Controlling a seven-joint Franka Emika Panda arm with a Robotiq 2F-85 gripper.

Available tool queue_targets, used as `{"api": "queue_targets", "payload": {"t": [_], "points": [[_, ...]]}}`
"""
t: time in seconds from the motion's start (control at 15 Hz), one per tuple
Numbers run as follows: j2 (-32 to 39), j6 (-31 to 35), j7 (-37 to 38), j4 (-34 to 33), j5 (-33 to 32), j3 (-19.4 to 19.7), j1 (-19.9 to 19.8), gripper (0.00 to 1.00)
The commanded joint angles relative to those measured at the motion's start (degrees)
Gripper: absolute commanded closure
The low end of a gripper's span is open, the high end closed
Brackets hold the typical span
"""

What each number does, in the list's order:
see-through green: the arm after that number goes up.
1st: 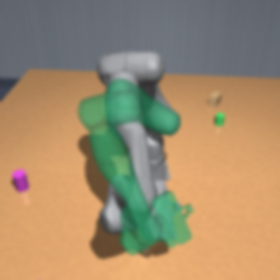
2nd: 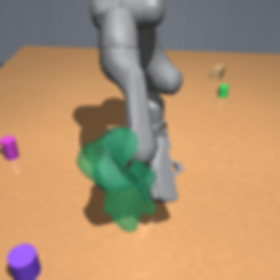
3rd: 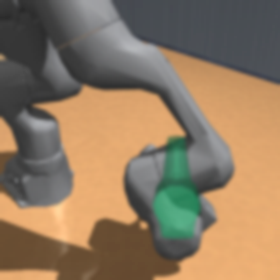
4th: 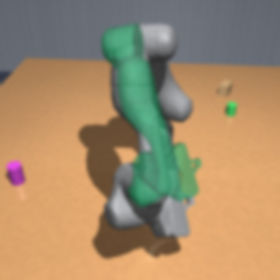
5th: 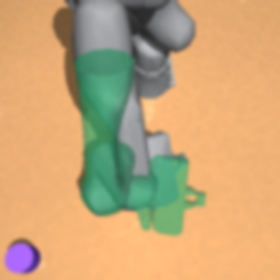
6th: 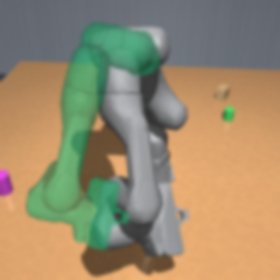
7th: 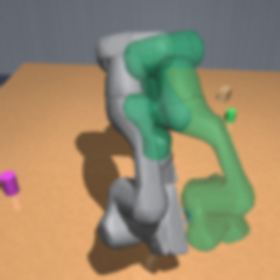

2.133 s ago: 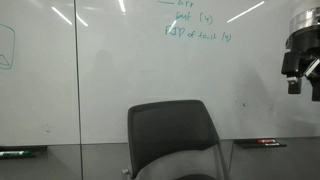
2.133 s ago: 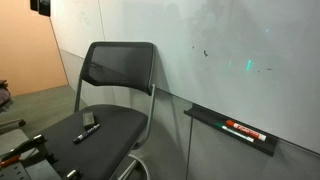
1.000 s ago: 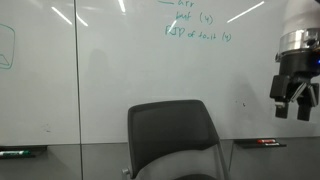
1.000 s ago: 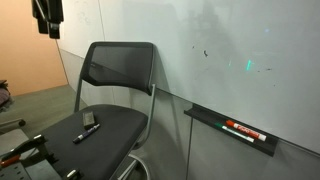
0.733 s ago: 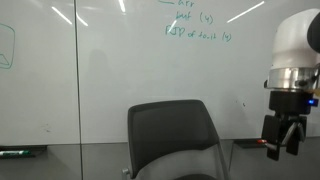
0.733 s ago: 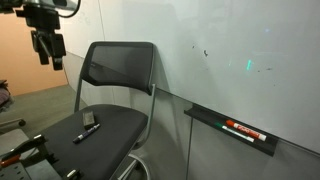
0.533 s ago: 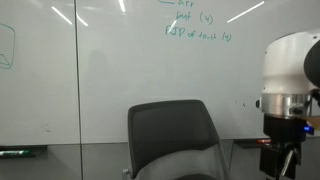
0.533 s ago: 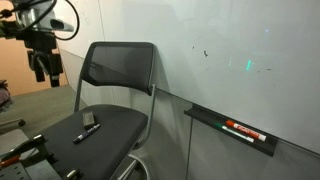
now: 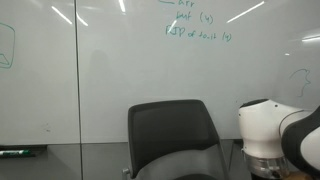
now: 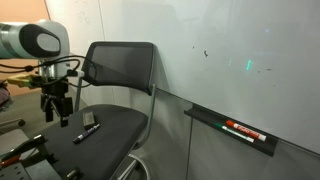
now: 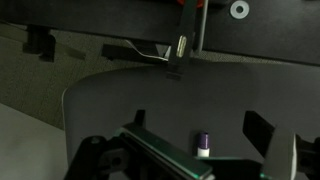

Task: Use the marker on the chair to write some markings on the board

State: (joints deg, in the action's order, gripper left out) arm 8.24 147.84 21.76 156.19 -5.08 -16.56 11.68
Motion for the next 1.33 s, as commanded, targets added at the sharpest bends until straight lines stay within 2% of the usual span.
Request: {"api": "queue_targets", "payload": {"t": [0.0, 0.13, 0.27, 0.33, 0.6, 1.27], "points": [[14.72, 5.63, 0.42, -8.88, -5.61, 6.98, 1.73, 0.00], [22.11, 9.87, 0.25, -14.71, -8.18, 11.31, 4.39, 0.00], [27.62, 11.10, -3.40, -19.78, -3.79, 10.58, 3.49, 0.00], [29.19, 10.66, -5.46, -21.34, -0.45, 8.17, 1.59, 0.00], [30.25, 8.80, -6.88, -24.09, 3.06, 8.33, 3.53, 0.00], [34.10, 9.40, -10.51, -25.19, 5.84, 5.47, 3.23, 0.00]]}}
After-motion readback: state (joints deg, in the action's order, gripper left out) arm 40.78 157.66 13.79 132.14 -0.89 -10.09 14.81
